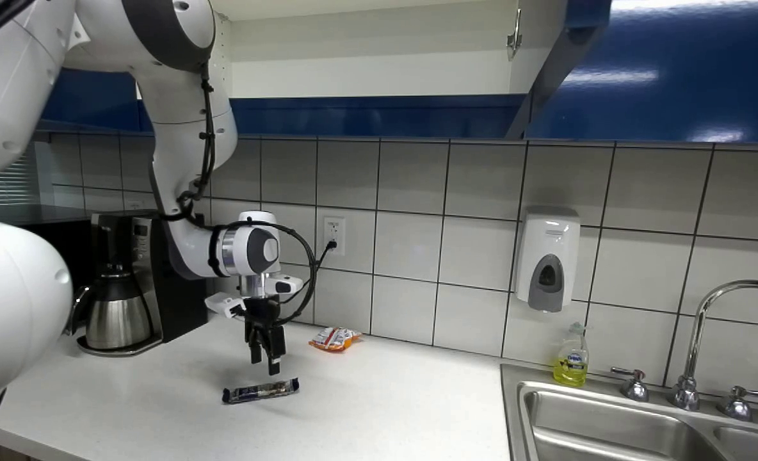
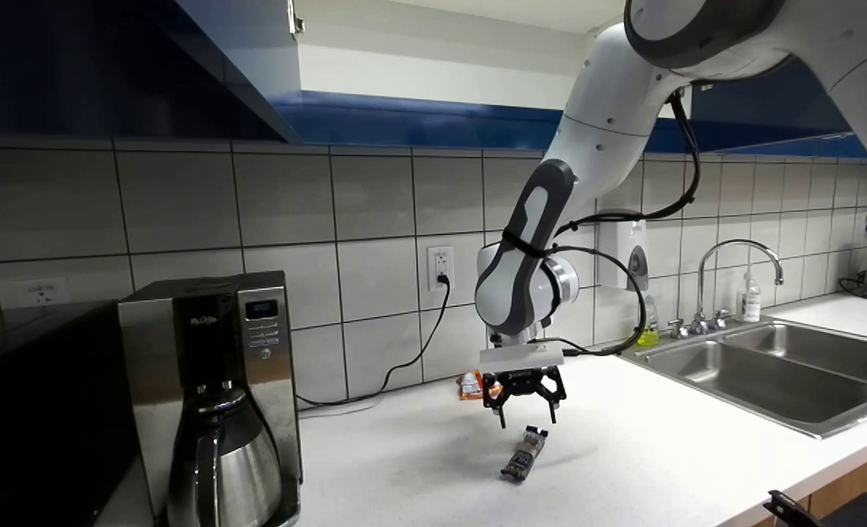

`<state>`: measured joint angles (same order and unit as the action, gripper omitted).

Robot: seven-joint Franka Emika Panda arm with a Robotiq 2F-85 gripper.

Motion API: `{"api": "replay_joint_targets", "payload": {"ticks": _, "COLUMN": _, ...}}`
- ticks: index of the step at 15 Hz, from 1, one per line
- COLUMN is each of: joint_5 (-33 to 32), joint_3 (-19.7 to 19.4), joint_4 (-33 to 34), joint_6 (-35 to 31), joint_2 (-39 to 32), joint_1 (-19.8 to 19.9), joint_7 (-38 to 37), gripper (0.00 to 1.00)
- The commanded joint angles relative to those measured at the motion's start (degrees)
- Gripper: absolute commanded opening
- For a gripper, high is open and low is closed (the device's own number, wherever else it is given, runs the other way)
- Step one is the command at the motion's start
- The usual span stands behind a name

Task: Pick up the granola bar and place it on the shelf above

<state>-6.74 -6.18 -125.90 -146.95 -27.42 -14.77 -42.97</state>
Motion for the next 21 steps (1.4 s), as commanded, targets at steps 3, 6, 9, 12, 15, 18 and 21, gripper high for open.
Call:
{"api": "replay_joint_targets", "payload": {"ticks": 3, "joint_5": -0.06, "joint_3": -1.09, "joint_4": 0.41, "joint_6": -0.87, "joint_2": -1.63, "joint_1": -1.58, "joint_7": -7.64, "gripper": 1.00}}
{"api": "replay_joint_targets", "payload": {"ticks": 6, "joint_5": -0.19, "joint_3": -1.13, "joint_4": 0.36, "joint_6": -1.05, "joint_2": -2.30, "joint_1": -1.83, "joint_7": -9.67, "gripper": 1.00}}
{"api": "replay_joint_targets", "payload": {"ticks": 9, "joint_5": -0.27, "joint_3": -1.21, "joint_4": 0.34, "joint_6": -1.52, "joint_2": -3.02, "joint_1": -2.00, "joint_7": -11.23, "gripper": 1.00}}
{"api": "replay_joint_targets", "payload": {"ticks": 12, "joint_5": -0.17, "joint_3": -1.17, "joint_4": 0.46, "joint_6": -1.95, "joint_2": -3.88, "joint_1": -1.98, "joint_7": -11.99, "gripper": 1.00}}
{"api": "replay_joint_targets", "payload": {"ticks": 15, "joint_5": -0.10, "joint_3": -1.18, "joint_4": 0.53, "joint_6": -2.11, "joint_2": -4.44, "joint_1": -1.99, "joint_7": -12.53, "gripper": 1.00}}
{"api": "replay_joint_targets", "payload": {"ticks": 18, "joint_5": -0.06, "joint_3": -1.24, "joint_4": 0.62, "joint_6": -2.31, "joint_2": -4.99, "joint_1": -2.06, "joint_7": -12.79, "gripper": 1.00}}
{"api": "replay_joint_targets", "payload": {"ticks": 21, "joint_5": 0.00, "joint_3": -1.23, "joint_4": 0.73, "joint_6": -2.30, "joint_2": -5.39, "joint_1": -2.07, "joint_7": -12.80, "gripper": 1.00}}
